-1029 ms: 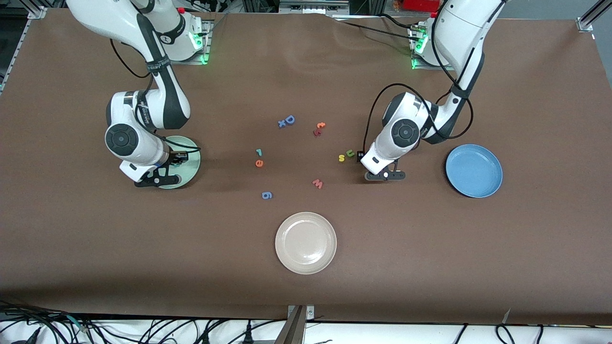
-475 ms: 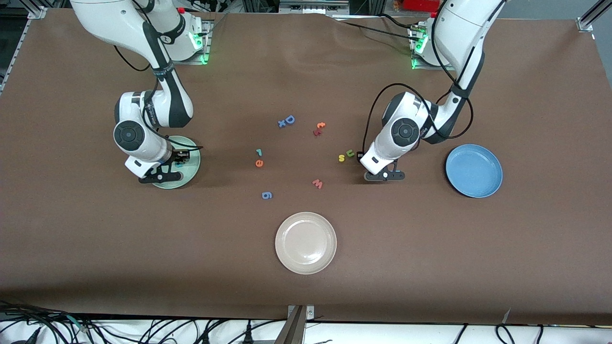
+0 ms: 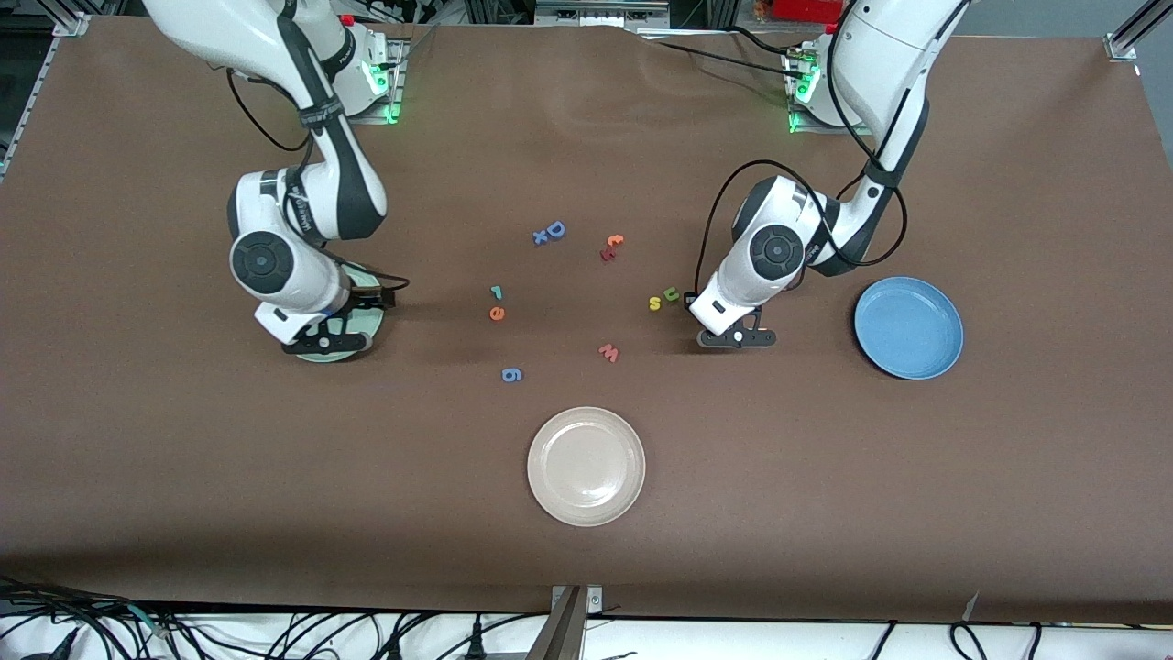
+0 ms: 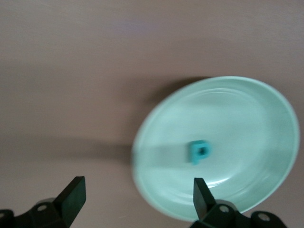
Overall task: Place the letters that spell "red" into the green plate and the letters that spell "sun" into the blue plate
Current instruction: 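Carry the yellow u to the blue plate while the right gripper reaches the e, then release the u on the blue plate while the right gripper grasps the e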
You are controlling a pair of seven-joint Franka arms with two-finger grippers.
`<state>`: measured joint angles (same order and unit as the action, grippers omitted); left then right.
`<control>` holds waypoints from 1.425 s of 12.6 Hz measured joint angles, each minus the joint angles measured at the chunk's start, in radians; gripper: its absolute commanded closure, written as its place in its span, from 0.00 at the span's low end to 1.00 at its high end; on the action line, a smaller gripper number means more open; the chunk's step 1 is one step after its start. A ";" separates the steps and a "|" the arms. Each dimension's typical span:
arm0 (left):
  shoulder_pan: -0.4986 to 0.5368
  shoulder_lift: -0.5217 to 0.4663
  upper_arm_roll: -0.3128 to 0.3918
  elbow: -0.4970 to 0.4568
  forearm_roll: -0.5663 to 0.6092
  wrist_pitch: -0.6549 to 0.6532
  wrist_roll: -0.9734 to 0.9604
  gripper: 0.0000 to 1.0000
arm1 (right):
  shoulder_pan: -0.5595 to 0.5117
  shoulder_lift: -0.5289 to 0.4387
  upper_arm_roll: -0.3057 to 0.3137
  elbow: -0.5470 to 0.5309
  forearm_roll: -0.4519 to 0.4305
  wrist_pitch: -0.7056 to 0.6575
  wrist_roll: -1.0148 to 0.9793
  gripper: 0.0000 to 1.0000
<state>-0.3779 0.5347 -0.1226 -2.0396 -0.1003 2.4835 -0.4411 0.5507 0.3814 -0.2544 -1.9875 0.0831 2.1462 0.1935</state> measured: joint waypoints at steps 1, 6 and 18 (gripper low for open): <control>-0.001 -0.003 0.001 0.000 0.001 0.001 0.000 0.81 | 0.004 -0.001 0.029 0.023 0.000 -0.014 0.043 0.00; 0.004 -0.006 0.037 0.009 0.001 0.025 0.014 0.83 | 0.032 0.074 0.095 0.153 0.000 -0.025 0.085 0.00; 0.308 -0.133 0.206 -0.002 0.003 -0.041 0.848 0.81 | 0.162 0.268 0.135 0.227 0.000 0.161 0.285 0.51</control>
<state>-0.0703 0.4021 0.0834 -2.0419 -0.0968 2.4427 0.4068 0.7124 0.6495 -0.1197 -1.7606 0.0833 2.3070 0.4785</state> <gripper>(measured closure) 0.744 0.463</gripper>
